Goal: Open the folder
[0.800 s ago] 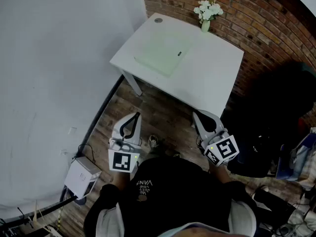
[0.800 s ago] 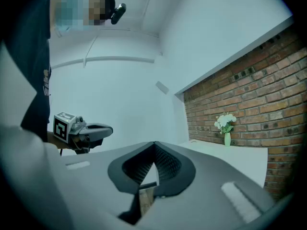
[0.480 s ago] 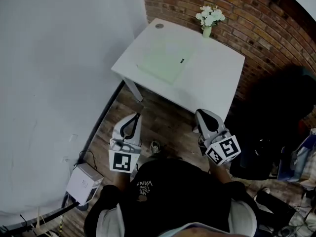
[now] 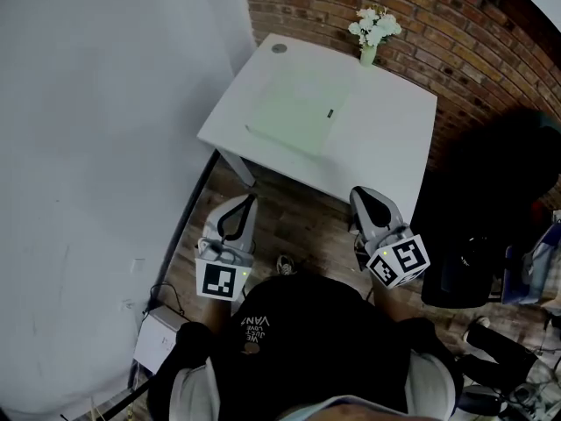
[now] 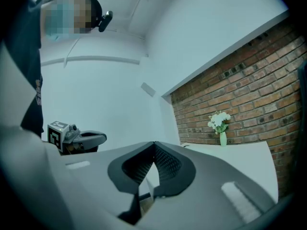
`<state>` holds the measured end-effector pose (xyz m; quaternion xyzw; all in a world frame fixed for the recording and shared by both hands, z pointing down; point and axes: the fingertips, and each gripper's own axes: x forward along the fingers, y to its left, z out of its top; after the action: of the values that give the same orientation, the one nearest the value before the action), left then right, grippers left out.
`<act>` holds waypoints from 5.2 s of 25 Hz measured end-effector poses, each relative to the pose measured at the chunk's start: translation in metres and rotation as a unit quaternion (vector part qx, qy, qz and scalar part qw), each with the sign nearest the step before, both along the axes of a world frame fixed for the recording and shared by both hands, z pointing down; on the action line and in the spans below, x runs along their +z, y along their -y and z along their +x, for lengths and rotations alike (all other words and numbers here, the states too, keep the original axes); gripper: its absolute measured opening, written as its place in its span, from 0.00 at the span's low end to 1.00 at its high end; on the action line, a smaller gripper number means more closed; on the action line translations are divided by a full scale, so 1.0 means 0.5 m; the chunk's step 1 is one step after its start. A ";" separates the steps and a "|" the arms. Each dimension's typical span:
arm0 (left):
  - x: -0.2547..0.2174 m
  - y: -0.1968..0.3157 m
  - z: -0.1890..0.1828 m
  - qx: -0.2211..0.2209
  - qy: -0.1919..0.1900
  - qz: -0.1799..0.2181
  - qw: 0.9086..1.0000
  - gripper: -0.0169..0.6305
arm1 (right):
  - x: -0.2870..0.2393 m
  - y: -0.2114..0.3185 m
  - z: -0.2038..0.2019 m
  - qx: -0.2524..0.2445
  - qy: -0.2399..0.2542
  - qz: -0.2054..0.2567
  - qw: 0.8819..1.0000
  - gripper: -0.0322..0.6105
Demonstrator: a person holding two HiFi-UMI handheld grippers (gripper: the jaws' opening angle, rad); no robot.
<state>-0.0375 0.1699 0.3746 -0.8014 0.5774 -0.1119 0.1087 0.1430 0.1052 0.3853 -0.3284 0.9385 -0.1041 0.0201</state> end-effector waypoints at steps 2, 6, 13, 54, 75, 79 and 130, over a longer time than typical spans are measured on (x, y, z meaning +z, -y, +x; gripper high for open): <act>-0.007 0.016 -0.010 0.020 0.010 0.012 1.000 0.02 | 0.000 0.009 -0.011 0.013 -0.002 0.000 1.000 0.05; 0.008 0.036 -0.038 0.041 0.006 0.005 0.999 0.02 | 0.010 0.024 -0.026 0.040 -0.008 -0.002 0.999 0.05; 0.033 0.063 -0.061 0.066 0.000 -0.016 0.998 0.02 | 0.015 0.042 -0.018 0.080 -0.018 -0.009 0.997 0.05; 0.078 0.408 0.060 0.075 0.013 -0.034 0.996 0.02 | 0.068 0.376 0.020 0.030 -0.013 -0.032 0.999 0.05; 0.094 0.531 0.037 0.243 0.030 -0.043 0.969 0.02 | 0.101 0.422 -0.021 0.192 -0.005 -0.036 0.981 0.05; 0.115 0.540 0.038 0.272 0.025 -0.050 0.961 0.02 | 0.123 0.422 -0.032 0.214 -0.013 -0.043 0.976 0.05; 0.449 0.440 0.108 0.420 0.219 -0.165 0.865 0.24 | 0.465 0.616 -0.115 0.124 -0.194 -0.163 0.959 0.05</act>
<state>0.0163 -0.0502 0.5991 -0.9292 0.1203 -0.3219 0.1358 0.0853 -0.2030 0.6180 -0.4548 0.8468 -0.1868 -0.2031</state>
